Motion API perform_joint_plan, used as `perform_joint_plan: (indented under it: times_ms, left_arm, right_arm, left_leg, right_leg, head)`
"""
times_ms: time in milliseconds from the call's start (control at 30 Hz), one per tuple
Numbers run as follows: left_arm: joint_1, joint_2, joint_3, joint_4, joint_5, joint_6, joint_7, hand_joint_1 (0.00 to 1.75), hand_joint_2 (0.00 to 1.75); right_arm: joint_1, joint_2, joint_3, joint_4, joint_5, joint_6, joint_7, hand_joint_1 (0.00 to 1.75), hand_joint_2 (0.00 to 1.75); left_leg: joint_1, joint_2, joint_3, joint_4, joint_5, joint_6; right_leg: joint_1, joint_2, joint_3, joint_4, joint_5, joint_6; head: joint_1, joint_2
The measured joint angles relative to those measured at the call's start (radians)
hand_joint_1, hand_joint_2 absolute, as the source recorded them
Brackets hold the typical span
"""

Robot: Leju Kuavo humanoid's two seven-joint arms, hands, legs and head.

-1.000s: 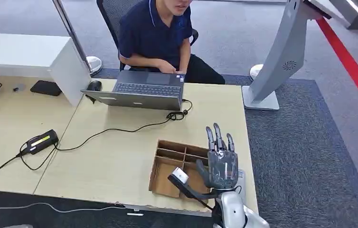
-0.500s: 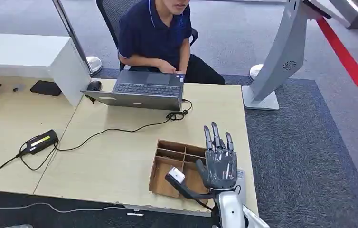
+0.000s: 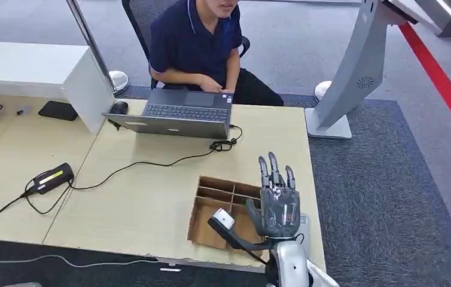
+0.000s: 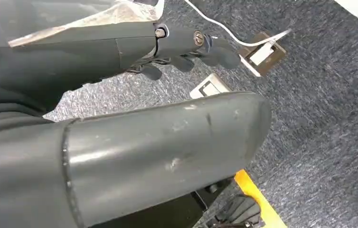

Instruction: Pass the card to the sensor for recognition and then transmit it.

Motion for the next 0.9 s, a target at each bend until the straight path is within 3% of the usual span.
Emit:
perform_joint_plan:
  times_ms: [233,900]
  left_arm:
    - [-0.001,0.002,-0.006,0.000,0.008,0.000,0.000,0.00,0.00]
    - [-0.004,0.005,-0.025,0.000,0.011,-0.005,0.000,0.00,0.00]
  right_arm:
    - [0.001,0.002,0.003,-0.019,0.010,0.045,0.000,0.00,1.75]
    - [0.001,0.019,0.016,-0.020,-0.010,0.049,0.000,0.00,1.75]
  left_leg:
    - [0.000,0.000,0.000,0.000,0.000,0.000]
    - [0.000,0.000,0.000,0.000,0.000,0.000]
  right_leg:
    - [0.000,0.000,0.000,0.000,0.000,0.000]
    - [0.000,0.000,0.000,0.000,0.000,0.000]
  head:
    - [0.000,0.000]
    - [0.000,0.000]
